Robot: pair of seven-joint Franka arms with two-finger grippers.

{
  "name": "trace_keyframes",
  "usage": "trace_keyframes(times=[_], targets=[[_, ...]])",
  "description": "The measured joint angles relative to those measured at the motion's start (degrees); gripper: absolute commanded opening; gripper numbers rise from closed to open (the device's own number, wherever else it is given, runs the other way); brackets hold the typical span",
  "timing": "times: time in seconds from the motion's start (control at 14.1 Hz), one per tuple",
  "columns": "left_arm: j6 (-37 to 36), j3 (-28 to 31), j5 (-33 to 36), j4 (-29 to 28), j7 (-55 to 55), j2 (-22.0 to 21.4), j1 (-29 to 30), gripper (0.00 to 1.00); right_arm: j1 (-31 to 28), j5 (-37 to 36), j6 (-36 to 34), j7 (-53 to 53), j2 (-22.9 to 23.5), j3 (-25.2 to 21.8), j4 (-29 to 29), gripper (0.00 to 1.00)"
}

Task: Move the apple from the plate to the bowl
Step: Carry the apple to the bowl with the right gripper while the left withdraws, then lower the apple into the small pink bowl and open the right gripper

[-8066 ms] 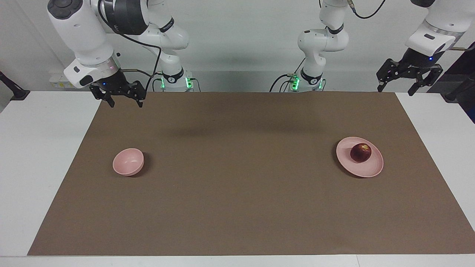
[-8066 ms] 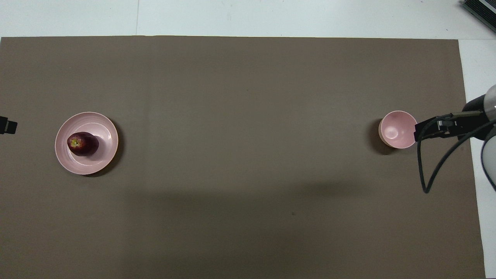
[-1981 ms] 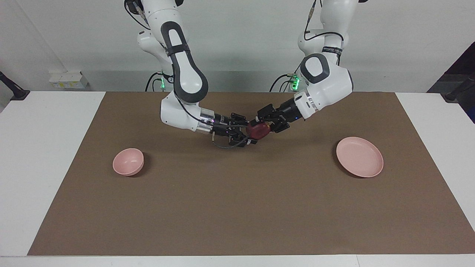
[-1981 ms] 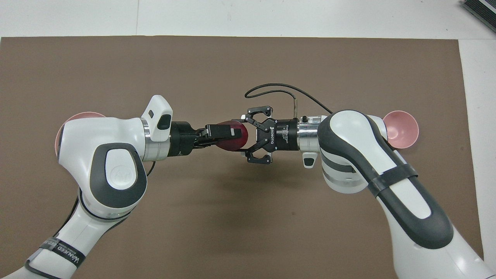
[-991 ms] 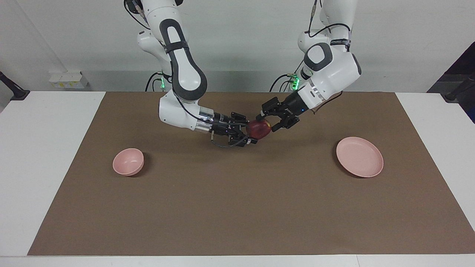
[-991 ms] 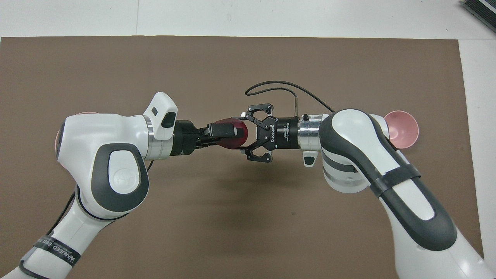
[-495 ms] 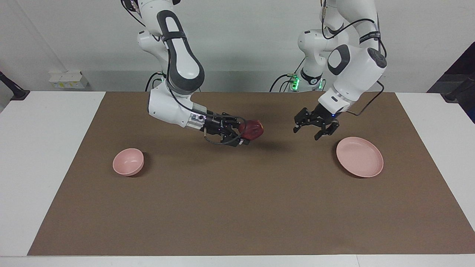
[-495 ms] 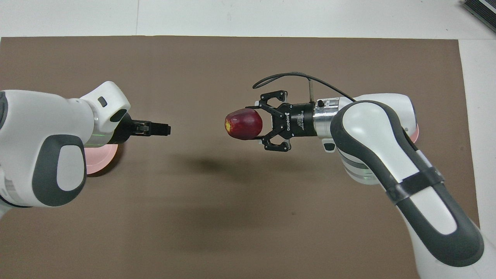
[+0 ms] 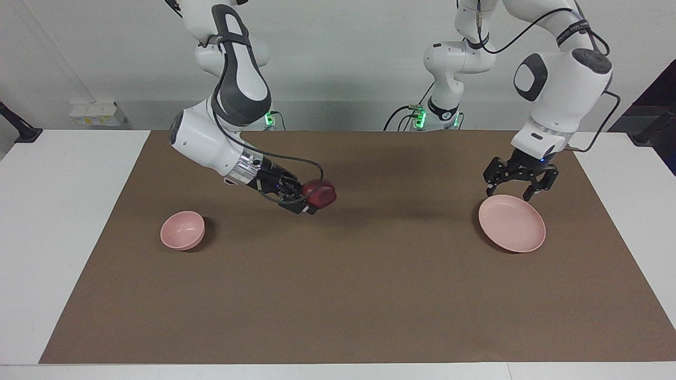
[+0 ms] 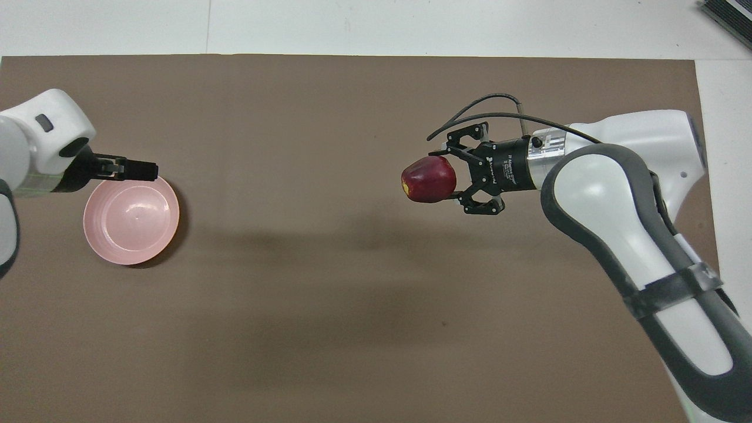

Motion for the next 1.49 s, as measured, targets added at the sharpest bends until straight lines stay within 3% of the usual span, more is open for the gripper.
trace_keyframes(times=[0.35,0.64,0.85,1.2,1.49], targets=[[-18.3,4.2,3.7,15.3,0.9,-0.7,-2.6,1.0,-4.2,-13.4,0.0,-3.1,-0.1,-0.1,1.4,0.0],[-29.8,4.7,3.8,22.3,0.9,-0.7,-2.6,1.0,-5.9,-28.0,0.0,-3.8,0.0,-0.2,1.4,0.0],[-34.0,4.9,3.8,23.3,0.9,-0.6,-2.6,1.0,-9.9,-39.8,-0.6,-6.1,0.0,-0.3,0.9,0.0],[-35.2,4.9,3.8,23.4,0.8,-0.6,-2.6,1.0,-21.2,-46.6,-0.4,-22.9,-0.1,-0.5,-1.0,0.0],[-36.2,5.1,3.9,23.4,0.8,-0.7,-2.5,1.0,-22.1,-51.2,8.3,-24.3,-2.3,-0.1,-7.5,0.0]])
